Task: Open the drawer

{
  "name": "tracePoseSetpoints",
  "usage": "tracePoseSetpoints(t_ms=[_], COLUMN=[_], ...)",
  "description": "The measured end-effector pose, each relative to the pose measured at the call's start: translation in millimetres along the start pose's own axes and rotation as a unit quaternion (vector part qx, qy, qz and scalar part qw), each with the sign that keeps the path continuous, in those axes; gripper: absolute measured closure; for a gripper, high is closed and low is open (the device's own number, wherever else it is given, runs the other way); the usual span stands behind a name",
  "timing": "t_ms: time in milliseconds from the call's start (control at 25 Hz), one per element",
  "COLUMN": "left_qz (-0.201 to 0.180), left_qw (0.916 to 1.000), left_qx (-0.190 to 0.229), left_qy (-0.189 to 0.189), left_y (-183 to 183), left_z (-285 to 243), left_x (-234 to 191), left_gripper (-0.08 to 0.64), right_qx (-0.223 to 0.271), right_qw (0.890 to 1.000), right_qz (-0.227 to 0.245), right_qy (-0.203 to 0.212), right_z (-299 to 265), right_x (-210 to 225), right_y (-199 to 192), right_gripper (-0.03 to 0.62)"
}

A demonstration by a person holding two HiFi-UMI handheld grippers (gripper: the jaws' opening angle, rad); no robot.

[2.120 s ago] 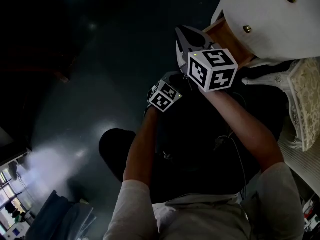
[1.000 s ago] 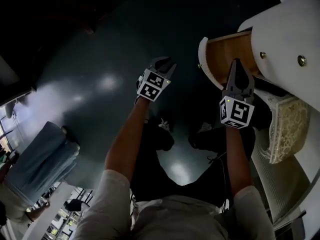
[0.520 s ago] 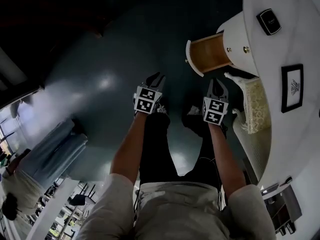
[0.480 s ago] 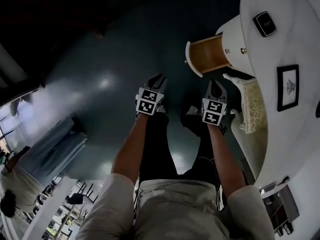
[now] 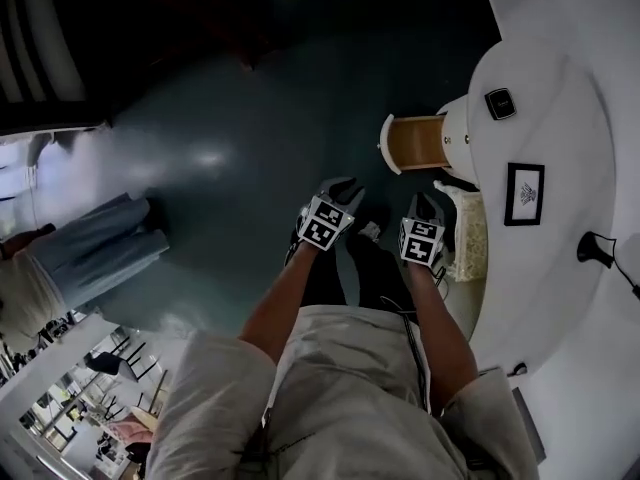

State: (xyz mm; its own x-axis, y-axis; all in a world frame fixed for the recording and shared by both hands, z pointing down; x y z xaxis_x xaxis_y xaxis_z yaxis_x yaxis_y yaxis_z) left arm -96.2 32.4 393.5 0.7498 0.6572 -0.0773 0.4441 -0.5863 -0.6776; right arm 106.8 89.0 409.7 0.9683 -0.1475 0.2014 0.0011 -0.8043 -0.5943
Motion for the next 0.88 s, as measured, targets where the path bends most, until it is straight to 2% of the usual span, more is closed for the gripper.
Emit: tracePoseSetpoints(t_ms=[80,240,360,440,600,680,800,880], left_qz=[0.0,0.028,0.035,0.04,0.037,0.03,0.042,0.031], left_qw=[0.9999,0.9989,0.9982,0.9979,0.9967,0.9965,0.9959,0.9971], left_qx=[-0.007,-0.002,0.019,0.029,0.048,0.049,0.044,0.031], left_qy=[0.008,0.038,0.046,0.042,0.054,0.06,0.066,0.063], left_y=[4.1,15.2,26.2,33.1,40.5,46.2,49.7,48.0], left_z=[21.5,45.4,56.4,67.3,78.4,81.2,80.3,73.2], left_x=[2.3,-10.1,-9.3,-2.4,17.8,22.8,19.9,15.7], left_gripper=[0.463,0.475,0.486,0.537,0.549,0.549,0.549,0.549], right_qx=[0.005,0.008,0.021,0.015,-0.003,-0.003,-0.001,-0.004], right_qw=[1.0,0.999,0.999,0.998,0.992,0.991,0.993,0.994], right_qz=[-0.008,-0.013,0.01,0.019,0.064,0.071,0.066,0.063], right_qy=[0.014,0.03,0.042,0.064,0.109,0.109,0.101,0.094], right_z=[17.7,30.7,40.8,45.7,46.0,44.6,45.5,45.9], right_x=[-7.2,-22.7,-37.6,-50.0,-66.5,-63.4,-55.7,-49.1], right_y=[7.0,22.2,32.4,30.2,19.2,17.1,20.3,24.6], right_gripper=[0.577,0.577,0.577,0.577,0.577,0.577,0.577,0.577])
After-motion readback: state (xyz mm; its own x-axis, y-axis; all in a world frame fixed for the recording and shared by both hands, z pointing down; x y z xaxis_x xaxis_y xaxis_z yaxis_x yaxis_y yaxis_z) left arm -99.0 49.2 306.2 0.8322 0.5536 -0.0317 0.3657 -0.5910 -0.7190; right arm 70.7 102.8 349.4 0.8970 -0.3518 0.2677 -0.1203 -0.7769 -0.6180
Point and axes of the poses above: the fingertips, and each gripper's own axes: z backward along the fingers, x to its right, y out of its top, the point moved 8 cm from there along z, backward along the fingers, and after that the axes turned 13 degrees about y, right-handed, at the moved point
